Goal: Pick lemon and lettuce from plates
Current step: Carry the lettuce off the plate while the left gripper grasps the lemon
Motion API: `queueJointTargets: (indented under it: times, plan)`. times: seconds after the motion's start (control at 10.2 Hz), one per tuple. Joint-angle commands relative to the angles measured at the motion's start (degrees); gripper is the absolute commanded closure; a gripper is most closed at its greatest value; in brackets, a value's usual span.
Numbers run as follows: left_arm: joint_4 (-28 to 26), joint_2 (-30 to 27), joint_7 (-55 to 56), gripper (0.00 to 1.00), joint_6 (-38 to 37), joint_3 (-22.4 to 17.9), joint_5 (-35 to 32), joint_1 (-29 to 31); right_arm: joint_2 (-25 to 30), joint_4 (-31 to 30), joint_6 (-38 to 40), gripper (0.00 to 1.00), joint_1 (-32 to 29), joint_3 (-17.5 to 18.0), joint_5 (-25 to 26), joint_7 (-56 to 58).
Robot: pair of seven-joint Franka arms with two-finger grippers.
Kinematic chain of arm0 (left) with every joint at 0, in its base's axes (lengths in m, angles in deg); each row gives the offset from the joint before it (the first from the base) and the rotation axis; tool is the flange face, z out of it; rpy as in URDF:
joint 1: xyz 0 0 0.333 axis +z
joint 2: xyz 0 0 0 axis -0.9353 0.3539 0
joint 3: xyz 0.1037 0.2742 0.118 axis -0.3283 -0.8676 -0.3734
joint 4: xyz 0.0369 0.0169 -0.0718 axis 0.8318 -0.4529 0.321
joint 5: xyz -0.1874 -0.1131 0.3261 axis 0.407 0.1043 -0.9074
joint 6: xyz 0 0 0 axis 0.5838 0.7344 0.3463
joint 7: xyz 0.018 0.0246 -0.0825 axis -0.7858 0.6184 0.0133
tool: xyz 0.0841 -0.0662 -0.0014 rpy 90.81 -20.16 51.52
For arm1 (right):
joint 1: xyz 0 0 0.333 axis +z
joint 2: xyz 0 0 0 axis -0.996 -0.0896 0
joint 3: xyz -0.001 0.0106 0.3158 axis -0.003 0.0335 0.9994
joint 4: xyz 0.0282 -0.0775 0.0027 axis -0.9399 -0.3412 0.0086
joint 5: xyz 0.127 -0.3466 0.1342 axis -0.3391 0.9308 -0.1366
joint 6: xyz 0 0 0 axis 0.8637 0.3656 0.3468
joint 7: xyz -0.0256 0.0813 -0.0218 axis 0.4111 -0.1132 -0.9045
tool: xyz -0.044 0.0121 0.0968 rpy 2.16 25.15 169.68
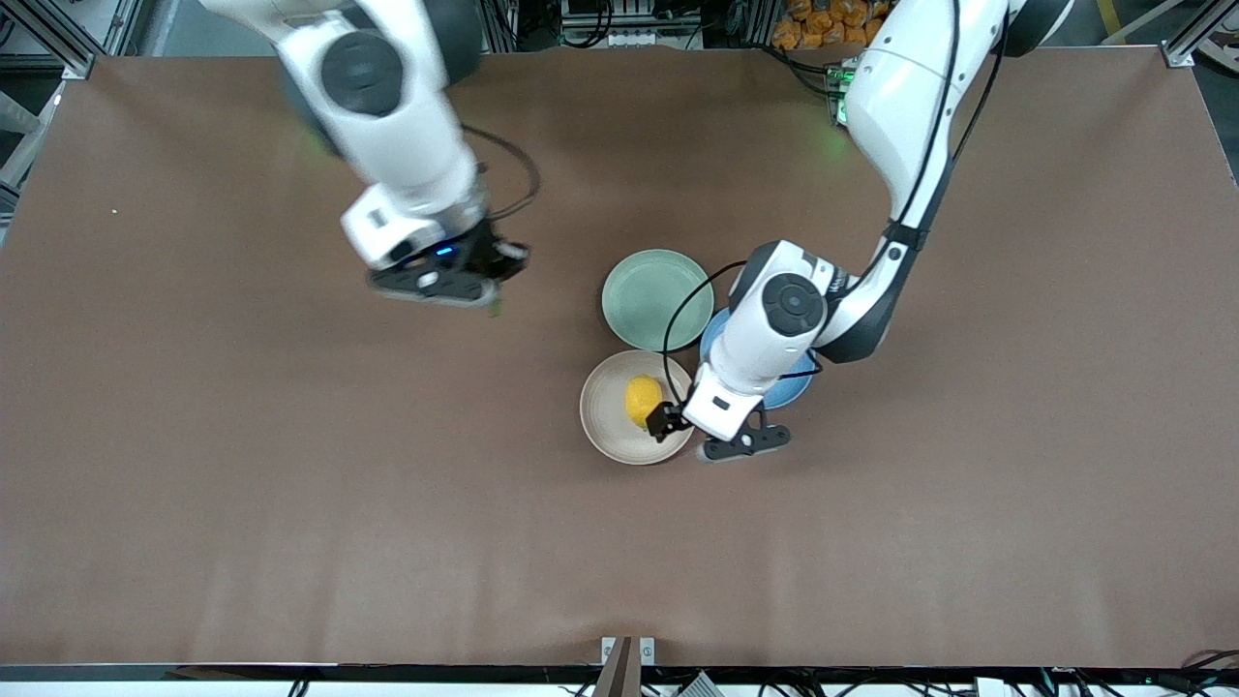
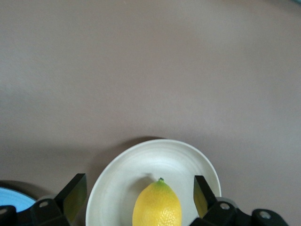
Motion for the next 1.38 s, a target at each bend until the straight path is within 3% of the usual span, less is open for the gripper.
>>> queueJointTargets:
  times: [0.0,0.2,0.39,0.59,0.79,0.89,0.98,1.28]
  plan:
    - [0.8,2.3,1.2,0.0,0.6,-0.8,-3.6,-2.9,3.1,-2.7,0.8,1.0,-1.6,-11.5,-7.5,17.1]
    - [0.8,3.8,1.3,0.0,0.6,-0.8,-3.6,-4.5,2.4,-4.9,-0.2,1.0,-1.6,-22.2,-8.2,32.3]
    - [0.8,4.3,2.4,0.0,0.6,-0.8,-3.6,-5.7,0.7,-8.4,-4.3,1.0,-2.6,-28.8,-8.2,42.6]
    - [0.9,5.3,2.4,0.0,0.7,-0.8,-3.7,-6.3,-2.6,-12.4,-12.5,1.0,-2.7,-32.6,-8.2,47.1]
    - [0.9,5.8,2.4,0.0,1.3,-0.8,-3.7,-6.6,-9.4,-13.4,-22.3,1.0,-2.4,-34.3,-8.3,47.1]
    - [0.9,6.1,2.7,0.11,1.3,-0.8,-3.4,-6.6,-12.8,-13.4,-27.8,1.0,-1.9,-34.3,-8.3,46.8]
    - [0.8,6.1,5.7,0.99,1.3,-0.8,-3.2,-6.6,-15.7,-13.3,-32.2,1.0,-1.5,-34.4,-8.4,46.7]
    - [0.8,5.7,7.5,1.0,1.3,-0.8,-3.7,-6.7,-21.1,-12.9,-40.7,1.0,-0.4,-35.0,-8.2,46.7]
